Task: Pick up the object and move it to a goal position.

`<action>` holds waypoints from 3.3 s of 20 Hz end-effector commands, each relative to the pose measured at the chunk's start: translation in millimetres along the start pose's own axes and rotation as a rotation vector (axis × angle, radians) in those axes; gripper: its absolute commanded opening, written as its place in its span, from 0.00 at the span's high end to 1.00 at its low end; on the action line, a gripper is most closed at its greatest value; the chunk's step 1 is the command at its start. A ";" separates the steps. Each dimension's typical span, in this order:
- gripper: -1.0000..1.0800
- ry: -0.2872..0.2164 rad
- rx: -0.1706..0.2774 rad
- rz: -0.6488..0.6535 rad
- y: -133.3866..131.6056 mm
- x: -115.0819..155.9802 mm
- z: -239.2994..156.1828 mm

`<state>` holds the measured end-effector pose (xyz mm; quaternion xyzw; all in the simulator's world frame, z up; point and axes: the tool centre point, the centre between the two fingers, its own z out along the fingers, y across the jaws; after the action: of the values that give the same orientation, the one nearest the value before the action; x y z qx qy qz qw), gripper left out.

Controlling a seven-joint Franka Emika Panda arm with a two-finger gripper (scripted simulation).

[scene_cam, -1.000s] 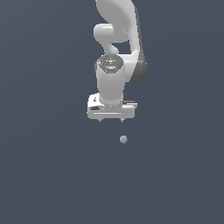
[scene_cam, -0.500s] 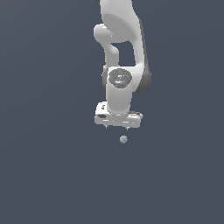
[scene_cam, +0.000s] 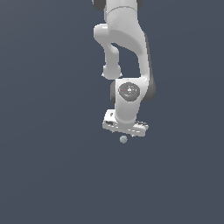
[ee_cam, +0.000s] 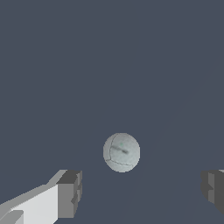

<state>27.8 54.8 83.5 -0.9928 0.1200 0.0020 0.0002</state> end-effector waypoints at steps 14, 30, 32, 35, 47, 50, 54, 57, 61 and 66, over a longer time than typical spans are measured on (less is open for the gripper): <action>0.04 0.003 0.000 0.037 -8.8 0.1 24.5; 1.00 0.004 0.000 0.040 -9.3 0.8 62.6; 1.00 0.004 0.000 0.040 -9.3 0.8 62.6; 1.00 0.004 0.000 0.040 -9.3 0.8 62.6; 1.00 0.004 0.000 0.040 12.9 -2.5 42.5; 1.00 0.004 0.000 0.040 28.8 -4.9 28.2; 1.00 0.004 0.001 0.041 57.7 -8.9 2.1; 1.00 0.004 0.001 0.041 85.3 -12.6 -22.8; 1.00 0.004 0.002 0.041 123.2 -17.5 -57.4; 1.00 0.004 0.003 0.041 169.8 -22.9 -100.3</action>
<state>-29.1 -91.5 170.7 -0.9900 0.1407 0.0000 0.0009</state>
